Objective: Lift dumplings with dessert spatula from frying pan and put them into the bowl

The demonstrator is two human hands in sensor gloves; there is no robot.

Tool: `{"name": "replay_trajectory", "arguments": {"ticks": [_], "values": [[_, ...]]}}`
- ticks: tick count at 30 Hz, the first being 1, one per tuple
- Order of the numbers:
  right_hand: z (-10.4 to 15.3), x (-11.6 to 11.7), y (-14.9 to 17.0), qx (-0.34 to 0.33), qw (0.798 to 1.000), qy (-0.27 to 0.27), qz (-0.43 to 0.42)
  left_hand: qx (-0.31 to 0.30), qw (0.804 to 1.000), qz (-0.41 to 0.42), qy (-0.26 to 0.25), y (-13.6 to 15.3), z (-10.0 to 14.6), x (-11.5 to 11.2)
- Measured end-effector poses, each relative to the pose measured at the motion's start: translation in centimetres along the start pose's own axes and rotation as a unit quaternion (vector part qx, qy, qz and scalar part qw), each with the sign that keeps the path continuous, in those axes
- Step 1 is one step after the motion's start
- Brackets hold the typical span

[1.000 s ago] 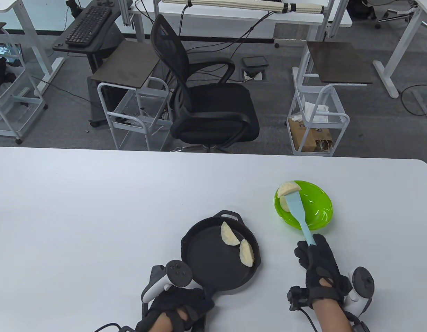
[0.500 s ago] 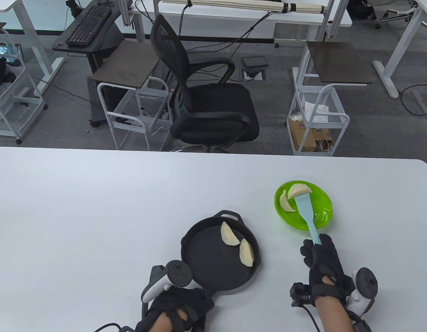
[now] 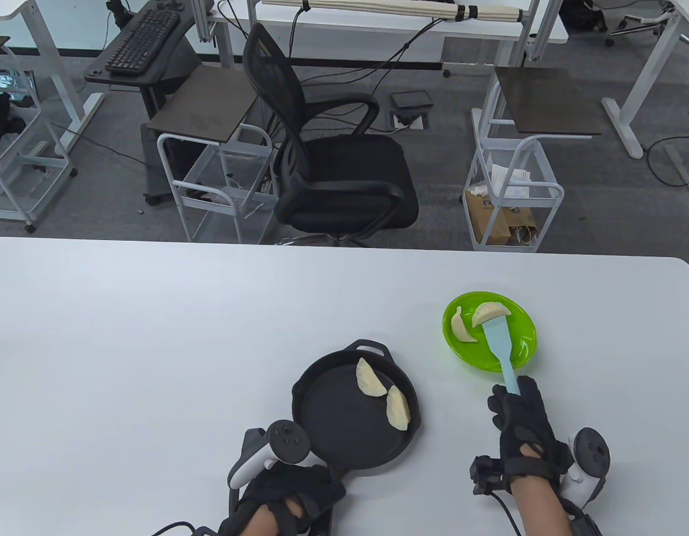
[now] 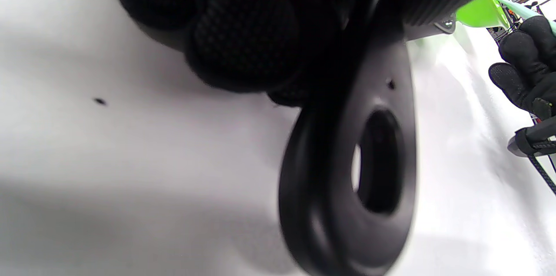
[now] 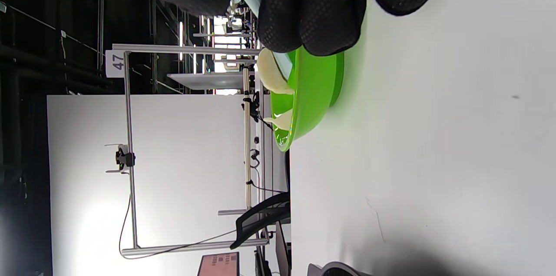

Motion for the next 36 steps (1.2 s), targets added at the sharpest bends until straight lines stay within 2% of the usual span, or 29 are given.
{"name": "replay_trajectory", "arguments": {"ticks": [6, 16, 27, 36], "values": [[-0.5, 0.5, -0.3, -0.009, 0.999, -0.035, 0.031, 0.000, 1.000, 0.000, 0.000, 0.0, 0.0, 0.0], [-0.2, 0.9, -1.1, -0.044, 0.995, -0.019, 0.087, 0.001, 1.000, 0.000, -0.001, 0.0, 0.0, 0.0], [0.4, 0.4, -1.4, -0.074, 0.996, 0.018, 0.044, 0.000, 1.000, 0.000, -0.001, 0.0, 0.0, 0.0], [1.2, 1.0, -1.8, -0.094, 0.995, 0.004, 0.022, 0.000, 1.000, 0.000, 0.000, 0.0, 0.0, 0.0]]}}
Point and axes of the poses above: the tracker on the back of each hand, its own y axis roughly to the little-finger side, its own z axis roughly from the fingertips to the wrist, x = y × z, the point moved 1 cm from there along -z, roughly from the wrist to the fingertips, and after that the axes turned 8 degrees about x, right-handed, at the moved point
